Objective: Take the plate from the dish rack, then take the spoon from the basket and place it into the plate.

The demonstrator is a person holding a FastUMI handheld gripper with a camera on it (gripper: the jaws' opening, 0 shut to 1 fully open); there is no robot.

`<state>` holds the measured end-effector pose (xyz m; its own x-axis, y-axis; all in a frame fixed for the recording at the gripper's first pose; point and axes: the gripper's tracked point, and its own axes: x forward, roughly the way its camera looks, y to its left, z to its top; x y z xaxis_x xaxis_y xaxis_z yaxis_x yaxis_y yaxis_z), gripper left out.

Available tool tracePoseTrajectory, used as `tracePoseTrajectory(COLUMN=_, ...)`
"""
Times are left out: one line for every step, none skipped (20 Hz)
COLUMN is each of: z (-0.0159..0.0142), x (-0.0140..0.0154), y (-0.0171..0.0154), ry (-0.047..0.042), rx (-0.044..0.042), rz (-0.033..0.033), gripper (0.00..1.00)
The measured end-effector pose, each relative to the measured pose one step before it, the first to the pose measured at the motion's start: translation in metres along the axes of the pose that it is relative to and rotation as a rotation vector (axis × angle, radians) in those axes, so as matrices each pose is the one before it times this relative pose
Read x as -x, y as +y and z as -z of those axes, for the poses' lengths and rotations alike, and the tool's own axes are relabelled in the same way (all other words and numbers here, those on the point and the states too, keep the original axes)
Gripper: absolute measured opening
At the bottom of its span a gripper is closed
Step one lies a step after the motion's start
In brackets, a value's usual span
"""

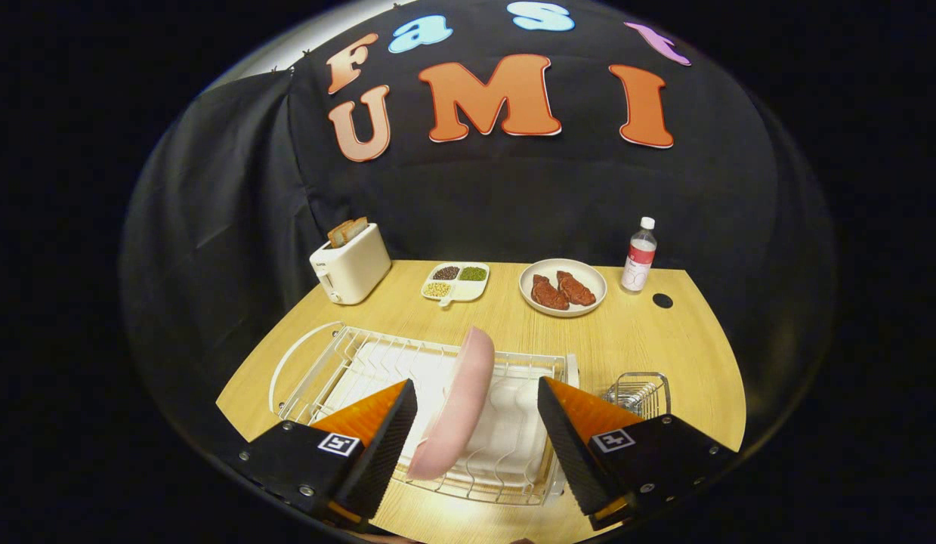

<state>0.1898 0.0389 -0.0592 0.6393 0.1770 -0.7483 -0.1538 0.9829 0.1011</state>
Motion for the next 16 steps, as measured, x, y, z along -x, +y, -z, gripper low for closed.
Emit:
tracePoseTrajectory(z=0.00168, x=-0.00695, y=-0.00289, ry=0.02046, rx=-0.01235, rz=0.00436, gripper=0.91)
tracePoseTrajectory(z=0.00232, x=-0.00638, y=0.00137, ry=0.02498, rx=-0.00327, rz=-0.00234, gripper=0.88)
tracePoseTrajectory(z=0.00347, x=-0.00653, y=0.00358, ry=0.02176, rx=-0.00166, rz=-0.00311, gripper=0.85)
tracePoseTrajectory(z=0.0038, x=-0.00483, y=0.00289, ry=0.0247, rx=0.00381, rz=-0.00238, gripper=0.85)
tracePoseTrajectory(z=0.0046, x=-0.0053, y=0.00414, ry=0.02685, rx=0.00215, rz=-0.00388, gripper=0.84)
tracePoseTrajectory(z=0.00703, x=-0.00837, y=0.002, ry=0.0373, rx=-0.00757, rz=0.0023, gripper=0.84)
tracePoseTrajectory(z=0.00464, x=-0.00653, y=0.00257, ry=0.03042, rx=-0.02911, rz=0.00294, gripper=0.84)
tracePoseTrajectory(z=0.00425, x=-0.00854, y=0.00351, ry=0.02336, rx=-0.01468, rz=-0.0065, gripper=0.83)
tracePoseTrajectory(z=0.0037, x=-0.00589, y=0.00054, ry=0.01887, rx=-0.00785, rz=0.00404, gripper=0.79)
tracePoseTrajectory(z=0.00165, x=-0.0051, y=-0.00066, ry=0.01247, rx=-0.00576, rz=0.0112, gripper=0.77)
tracePoseTrajectory(z=0.00157, x=-0.00486, y=0.00056, ry=0.00832, rx=-0.00738, rz=0.00641, gripper=0.74)
tracePoseTrajectory(z=0.00183, x=-0.00393, y=0.0024, ry=0.01002, rx=-0.00489, rz=0.00041, gripper=0.74)
tracePoseTrajectory(z=0.00297, x=-0.00355, y=0.00102, ry=0.01346, rx=-0.00654, rz=0.00535, gripper=0.72)
tracePoseTrajectory(z=0.0028, x=-0.00308, y=-0.00078, ry=0.01335, rx=-0.00602, rz=0.00798, gripper=0.7)
tracePoseTrajectory(z=0.00048, x=-0.00257, y=-0.00159, ry=0.00586, rx=-0.01474, rz=0.01034, gripper=0.67)
tracePoseTrajectory(z=0.00055, x=-0.00157, y=-0.00092, ry=0.00062, rx=-0.01087, rz=0.01038, gripper=0.65)
